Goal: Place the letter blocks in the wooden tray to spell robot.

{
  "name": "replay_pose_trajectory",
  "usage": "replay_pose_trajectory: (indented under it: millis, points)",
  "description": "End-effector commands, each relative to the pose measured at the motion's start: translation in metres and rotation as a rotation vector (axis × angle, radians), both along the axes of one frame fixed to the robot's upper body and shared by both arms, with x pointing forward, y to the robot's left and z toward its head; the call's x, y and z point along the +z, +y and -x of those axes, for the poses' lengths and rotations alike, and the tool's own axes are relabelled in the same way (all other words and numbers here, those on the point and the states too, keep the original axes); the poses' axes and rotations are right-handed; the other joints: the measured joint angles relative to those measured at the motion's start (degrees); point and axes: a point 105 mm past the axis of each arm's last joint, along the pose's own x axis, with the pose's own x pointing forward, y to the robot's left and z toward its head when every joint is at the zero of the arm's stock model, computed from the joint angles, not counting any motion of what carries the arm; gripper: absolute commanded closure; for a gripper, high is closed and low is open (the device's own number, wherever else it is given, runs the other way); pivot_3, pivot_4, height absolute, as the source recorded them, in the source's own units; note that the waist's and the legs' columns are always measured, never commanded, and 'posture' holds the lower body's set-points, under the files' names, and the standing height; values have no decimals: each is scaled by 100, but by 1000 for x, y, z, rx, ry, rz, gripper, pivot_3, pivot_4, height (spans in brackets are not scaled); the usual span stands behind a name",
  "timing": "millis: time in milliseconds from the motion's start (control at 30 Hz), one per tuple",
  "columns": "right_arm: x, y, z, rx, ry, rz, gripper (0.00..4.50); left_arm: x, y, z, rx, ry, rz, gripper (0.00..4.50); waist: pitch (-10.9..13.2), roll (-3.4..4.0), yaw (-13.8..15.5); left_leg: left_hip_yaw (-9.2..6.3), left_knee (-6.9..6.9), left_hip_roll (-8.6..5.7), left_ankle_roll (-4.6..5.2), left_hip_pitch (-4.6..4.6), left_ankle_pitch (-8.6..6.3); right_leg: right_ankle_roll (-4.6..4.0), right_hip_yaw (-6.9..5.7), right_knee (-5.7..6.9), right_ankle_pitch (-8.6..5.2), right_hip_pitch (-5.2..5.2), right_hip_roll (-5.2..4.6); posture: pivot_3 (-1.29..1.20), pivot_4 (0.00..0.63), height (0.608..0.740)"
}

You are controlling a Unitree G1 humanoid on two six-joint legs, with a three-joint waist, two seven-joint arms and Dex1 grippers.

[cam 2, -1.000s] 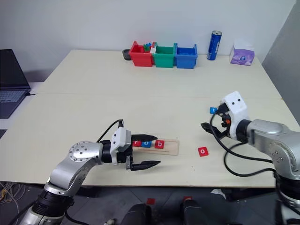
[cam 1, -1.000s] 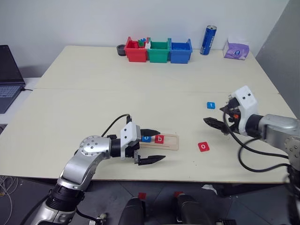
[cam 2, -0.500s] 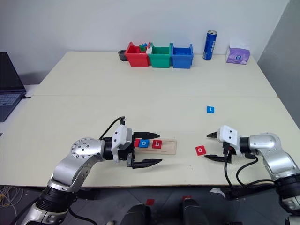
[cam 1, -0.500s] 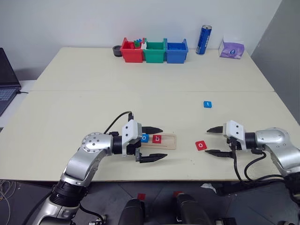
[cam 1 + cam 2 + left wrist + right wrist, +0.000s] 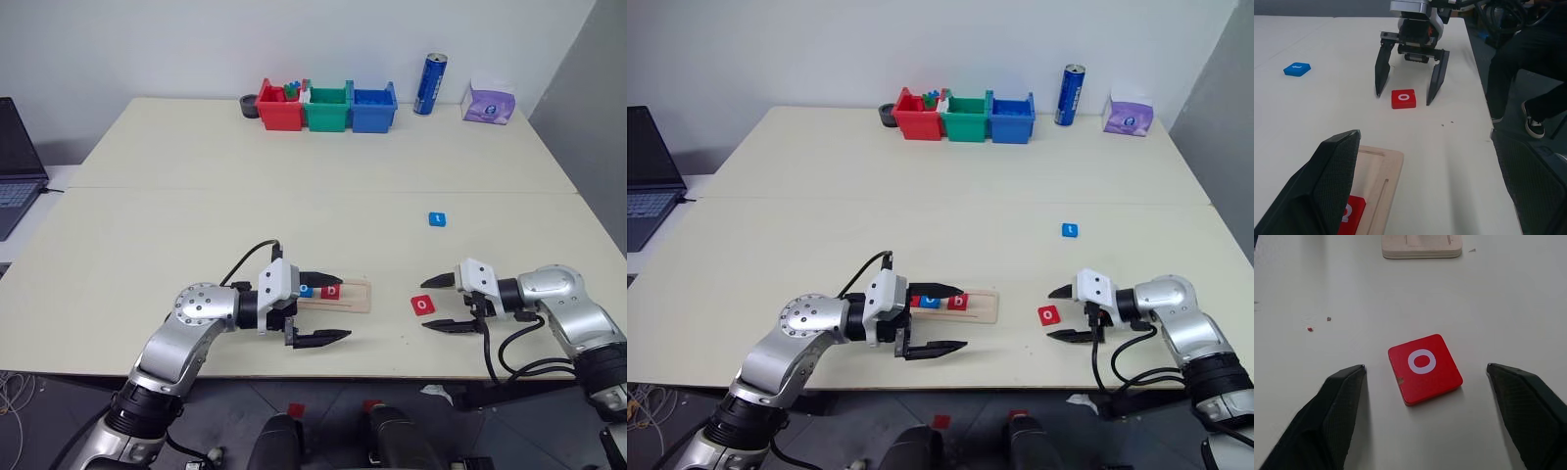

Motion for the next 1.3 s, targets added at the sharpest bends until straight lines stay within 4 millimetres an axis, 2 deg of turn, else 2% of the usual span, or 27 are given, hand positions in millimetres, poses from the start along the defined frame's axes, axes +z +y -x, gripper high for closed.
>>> replay_pose_trajectory:
  millis: [33, 167, 333, 467, 533, 600, 700, 933, 1300]
  points:
    - [7, 0, -4, -8, -18, -7, 1650, 7, -2, 3, -21, -41, -1, 0, 0, 0, -2, 0, 0, 0, 0, 2, 0, 0, 0, 0, 0, 2, 0, 0, 150, 740]
    - [7, 2, -4, -10, -18, -14, 3076, 8, -1, 1, -24, -45, -6, 0, 0, 0, -2, 0, 0, -1, 0, 26, 0, 10, 0, -1, -6, 26, 0, 0, 150, 740]
    - [21, 15, -11, -29, -45, -58, 3061, 8, 6, -2, -14, -50, -17, 0, 0, 0, -11, 3, -4, -1, 0, 55, 0, 16, 3, -2, -11, 48, 0, 0, 150, 740]
    - [41, 37, -13, -16, -54, -116, 3061, 12, 26, -13, 32, -64, -30, 0, 3, 5, -24, 2, -5, 3, 0, 60, 0, 19, 4, 3, -15, 48, 5, 0, 150, 740]
    - [50, 55, -11, 11, -61, -143, 3061, 14, 49, -23, 81, -68, -63, 0, 3, 5, -22, -3, -6, 5, 0, 60, 0, 18, -2, 3, -16, 48, 5, 0, 150, 740]
    - [53, 71, -9, 36, -72, -143, 3061, 15, 68, -26, 108, -73, -102, 0, 3, 5, -24, -3, -8, 6, 0, 60, 0, 16, -3, 3, -17, 47, 7, 0, 150, 740]
    - [52, 84, -10, 29, -65, -145, 3061, 16, 78, -26, 114, -76, -126, 0, 5, 7, -5, -3, -10, 6, 0, 57, -1, 13, -5, -1, -20, 47, 4, 0, 150, 740]
    - [45, 105, -16, 39, -75, -118, 3061, 13, 81, -22, 114, -69, -139, 0, 5, 5, 16, -1, -7, 0, 0, 48, -1, 10, -6, -5, -18, 44, -9, 0, 150, 740]
    - [30, 112, -21, 71, -89, -53, 3061, 15, 79, -21, 127, -73, -136, 0, 6, 6, 0, -4, -10, 3, 0, 48, -1, 2, -8, -1, -14, 40, 0, 0, 150, 740]
